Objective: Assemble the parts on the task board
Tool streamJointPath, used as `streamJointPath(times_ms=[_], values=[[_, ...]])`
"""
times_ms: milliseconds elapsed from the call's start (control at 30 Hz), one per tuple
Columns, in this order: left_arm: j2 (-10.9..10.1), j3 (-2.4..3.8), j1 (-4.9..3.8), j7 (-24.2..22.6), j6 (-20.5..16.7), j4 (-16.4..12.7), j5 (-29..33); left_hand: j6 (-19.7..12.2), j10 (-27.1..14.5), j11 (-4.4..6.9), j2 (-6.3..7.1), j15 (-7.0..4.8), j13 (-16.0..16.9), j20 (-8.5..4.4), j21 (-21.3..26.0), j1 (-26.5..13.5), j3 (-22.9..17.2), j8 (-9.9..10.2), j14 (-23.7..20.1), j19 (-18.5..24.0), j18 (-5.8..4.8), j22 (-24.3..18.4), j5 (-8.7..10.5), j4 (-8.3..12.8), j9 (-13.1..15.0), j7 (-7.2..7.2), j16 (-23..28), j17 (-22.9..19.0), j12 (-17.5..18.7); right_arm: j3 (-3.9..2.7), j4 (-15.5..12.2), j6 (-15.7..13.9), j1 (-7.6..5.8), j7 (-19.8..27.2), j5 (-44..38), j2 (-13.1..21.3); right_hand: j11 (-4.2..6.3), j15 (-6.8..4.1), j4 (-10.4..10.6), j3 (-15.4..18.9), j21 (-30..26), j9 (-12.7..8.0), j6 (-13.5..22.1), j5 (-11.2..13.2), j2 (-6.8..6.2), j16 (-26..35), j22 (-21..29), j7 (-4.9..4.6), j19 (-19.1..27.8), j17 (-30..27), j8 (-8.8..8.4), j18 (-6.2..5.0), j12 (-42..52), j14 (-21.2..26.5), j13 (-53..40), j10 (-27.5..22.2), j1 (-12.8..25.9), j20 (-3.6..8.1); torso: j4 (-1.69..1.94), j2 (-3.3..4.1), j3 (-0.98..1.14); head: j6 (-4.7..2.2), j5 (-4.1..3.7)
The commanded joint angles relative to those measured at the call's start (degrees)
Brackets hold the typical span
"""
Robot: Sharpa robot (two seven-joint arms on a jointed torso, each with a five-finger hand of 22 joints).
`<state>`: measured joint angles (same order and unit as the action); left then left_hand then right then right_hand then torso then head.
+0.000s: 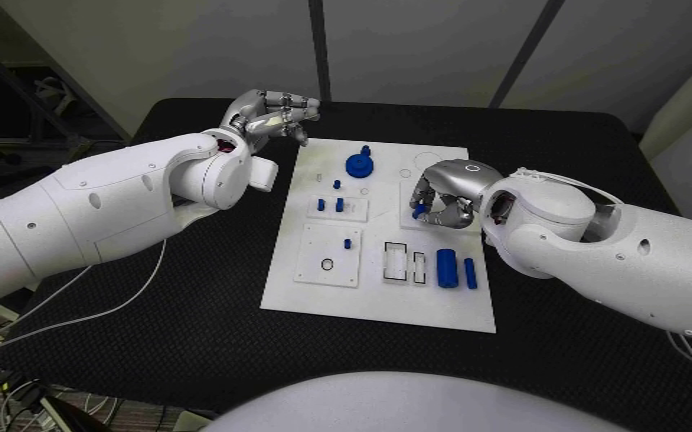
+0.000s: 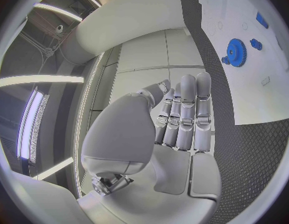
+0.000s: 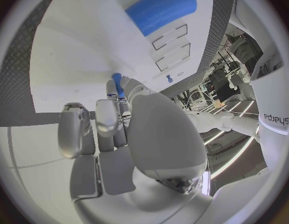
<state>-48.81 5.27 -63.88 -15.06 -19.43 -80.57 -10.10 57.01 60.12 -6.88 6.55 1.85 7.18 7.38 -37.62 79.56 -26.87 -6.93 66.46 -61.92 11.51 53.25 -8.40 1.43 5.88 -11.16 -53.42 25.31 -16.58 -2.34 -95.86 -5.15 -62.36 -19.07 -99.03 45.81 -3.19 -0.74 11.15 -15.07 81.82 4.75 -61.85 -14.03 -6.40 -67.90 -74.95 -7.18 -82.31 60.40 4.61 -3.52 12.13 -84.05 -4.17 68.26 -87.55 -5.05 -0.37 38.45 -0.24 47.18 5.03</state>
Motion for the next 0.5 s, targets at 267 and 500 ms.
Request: streamJointPath(times_ms=[267, 500], values=[[0.1, 0.04, -0.07, -0.2, 0.5, 0.0, -0.2, -0.5, -0.4, 0.07, -0.53, 0.05, 0.0, 0.06, 0.2, 0.0, 0.4, -0.4, -0.3, 0.4, -1.05, -0.1, 0.11, 0.0, -0.1, 0.03, 0.2, -0.1, -0.3, 0.05, -0.1, -2.7, -0.07, 0.6, -0.5, 0.0, 0.16, -0.75, -1.7, -2.8, 1.7, 0.3, -2.1, 0.7, 0.35, -1.2, -6.7, 0.0, -1.7, 1.2, 0.68, 1.23, -1.1, -1.6, -0.3, 2.5, -2.0, 0.25, -0.07, 0.0, 0.01, 0.07, -0.02], [0.2, 0.04, -0.07, -0.2, 0.4, 0.0, -0.2, -0.6, -0.4, 0.07, -0.63, 0.06, 0.0, 0.07, 0.3, 0.0, 0.4, -0.4, -0.3, 0.4, -1.05, -0.1, 0.1, 0.0, -0.1, 0.03, 0.2, -0.1, -0.4, 0.04, -2.0, -10.5, -0.04, 2.3, -0.4, 1.1, 0.3, -0.83, -3.0, -4.6, 2.5, 0.5, -3.6, 0.5, 0.26, -1.6, -7.7, -0.02, -2.2, 1.4, 1.06, 1.46, -1.6, -1.6, -0.8, 4.1, -2.3, 0.34, -0.07, -0.03, 0.04, 0.07, -0.13]])
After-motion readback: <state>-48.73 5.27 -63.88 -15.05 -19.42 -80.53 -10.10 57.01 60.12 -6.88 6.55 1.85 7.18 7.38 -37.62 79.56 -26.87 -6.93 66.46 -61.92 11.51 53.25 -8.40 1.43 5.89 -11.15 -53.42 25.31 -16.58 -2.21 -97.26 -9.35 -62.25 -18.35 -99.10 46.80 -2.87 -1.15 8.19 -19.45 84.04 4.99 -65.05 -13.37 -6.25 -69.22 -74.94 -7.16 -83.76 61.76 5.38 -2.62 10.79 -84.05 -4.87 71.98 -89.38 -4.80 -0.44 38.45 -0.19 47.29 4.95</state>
